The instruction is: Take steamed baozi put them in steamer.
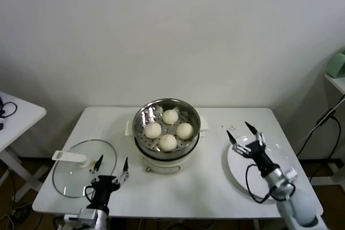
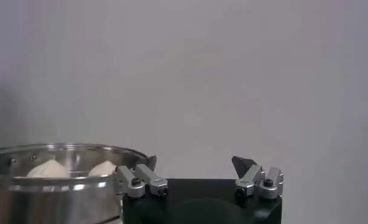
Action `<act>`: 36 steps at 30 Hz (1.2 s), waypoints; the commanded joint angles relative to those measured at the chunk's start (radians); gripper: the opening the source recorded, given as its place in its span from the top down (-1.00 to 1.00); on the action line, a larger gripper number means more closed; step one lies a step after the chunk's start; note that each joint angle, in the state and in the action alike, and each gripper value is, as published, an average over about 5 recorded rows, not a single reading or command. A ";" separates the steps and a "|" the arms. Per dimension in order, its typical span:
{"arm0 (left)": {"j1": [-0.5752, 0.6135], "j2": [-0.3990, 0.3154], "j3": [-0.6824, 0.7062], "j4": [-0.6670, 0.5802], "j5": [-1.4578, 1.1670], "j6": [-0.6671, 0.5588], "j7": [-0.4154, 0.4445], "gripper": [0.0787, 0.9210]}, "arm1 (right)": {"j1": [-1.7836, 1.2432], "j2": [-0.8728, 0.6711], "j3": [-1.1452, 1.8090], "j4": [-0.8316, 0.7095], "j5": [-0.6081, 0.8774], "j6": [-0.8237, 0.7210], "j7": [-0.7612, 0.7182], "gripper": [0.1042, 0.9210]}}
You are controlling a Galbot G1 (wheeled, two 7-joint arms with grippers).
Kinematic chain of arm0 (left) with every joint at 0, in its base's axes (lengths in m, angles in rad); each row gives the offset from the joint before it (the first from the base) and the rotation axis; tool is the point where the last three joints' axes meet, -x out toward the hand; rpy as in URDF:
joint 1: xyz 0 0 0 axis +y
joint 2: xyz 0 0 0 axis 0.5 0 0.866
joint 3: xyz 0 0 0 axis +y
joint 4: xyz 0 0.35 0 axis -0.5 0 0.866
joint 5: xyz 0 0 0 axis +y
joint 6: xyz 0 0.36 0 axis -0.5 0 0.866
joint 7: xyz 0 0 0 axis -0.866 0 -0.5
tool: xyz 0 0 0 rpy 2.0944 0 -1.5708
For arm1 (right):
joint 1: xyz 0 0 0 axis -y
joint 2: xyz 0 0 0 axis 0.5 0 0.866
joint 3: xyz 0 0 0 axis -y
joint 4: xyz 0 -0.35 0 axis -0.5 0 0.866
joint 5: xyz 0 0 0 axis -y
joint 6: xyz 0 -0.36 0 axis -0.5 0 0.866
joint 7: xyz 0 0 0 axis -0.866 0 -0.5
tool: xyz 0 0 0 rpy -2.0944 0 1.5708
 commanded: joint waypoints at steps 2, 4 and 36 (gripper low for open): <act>0.014 0.004 -0.020 -0.008 -0.008 -0.006 0.009 -0.77 | -0.290 0.247 0.177 0.051 -0.049 0.101 0.016 -0.76; 0.017 0.004 -0.026 -0.008 -0.011 -0.009 0.018 -0.77 | -0.289 0.248 0.175 0.052 -0.056 0.097 0.022 -0.76; 0.032 0.007 -0.078 -0.012 -0.078 -0.021 0.035 -0.77 | -0.281 0.265 0.130 0.063 -0.119 0.073 0.039 -0.76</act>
